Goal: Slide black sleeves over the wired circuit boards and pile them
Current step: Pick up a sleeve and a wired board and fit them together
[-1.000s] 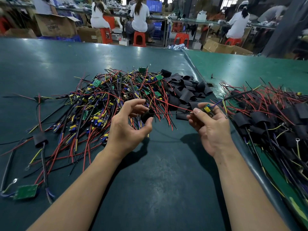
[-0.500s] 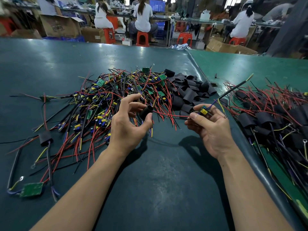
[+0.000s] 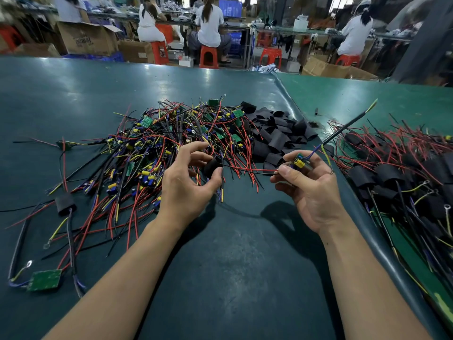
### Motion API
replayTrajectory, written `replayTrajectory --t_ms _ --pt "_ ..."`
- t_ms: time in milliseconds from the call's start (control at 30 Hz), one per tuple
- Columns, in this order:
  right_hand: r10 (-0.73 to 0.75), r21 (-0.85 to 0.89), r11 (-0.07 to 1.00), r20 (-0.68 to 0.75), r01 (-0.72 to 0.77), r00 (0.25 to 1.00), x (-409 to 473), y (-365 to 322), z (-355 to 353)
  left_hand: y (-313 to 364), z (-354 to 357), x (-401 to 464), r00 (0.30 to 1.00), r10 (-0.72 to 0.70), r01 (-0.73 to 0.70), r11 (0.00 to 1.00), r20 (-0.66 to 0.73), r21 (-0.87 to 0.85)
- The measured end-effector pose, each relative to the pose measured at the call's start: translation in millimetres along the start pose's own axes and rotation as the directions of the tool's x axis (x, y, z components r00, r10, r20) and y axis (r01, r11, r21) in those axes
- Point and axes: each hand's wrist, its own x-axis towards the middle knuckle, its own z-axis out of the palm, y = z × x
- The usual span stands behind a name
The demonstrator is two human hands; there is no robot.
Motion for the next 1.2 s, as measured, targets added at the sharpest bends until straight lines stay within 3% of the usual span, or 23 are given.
replayTrajectory --t_ms 300,533,733,933,1200 --pt "-0.039 -0.025 0.999 -0.013 0.039 0.999 0 -1 -1 -1 0 0 1.000 0.010 -0.010 1.000 -0.006 0.009" --pt "0.041 0.218 0.975 -0.036 -0.032 0.999 3 -5 -9 2 1 -1 1.000 0.028 -0.027 0.997 0.015 -0.068" --pt "0.108 0.140 0.985 -0.035 -0.102 0.994 5 -1 -11 5 0 -2 0.994 0.107 -0.104 0.990 0.018 -0.098" --pt "0.138 0.192 0.974 -0.103 -0.116 0.985 6 0 -12 6 0 -3 0.992 0.121 -0.117 0.988 0.029 -0.104" --pt "0.118 0.137 0.985 -0.082 -0.106 0.990 5 -1 -10 6 -1 -2 0.990 0.144 -0.143 0.985 0.003 -0.096"
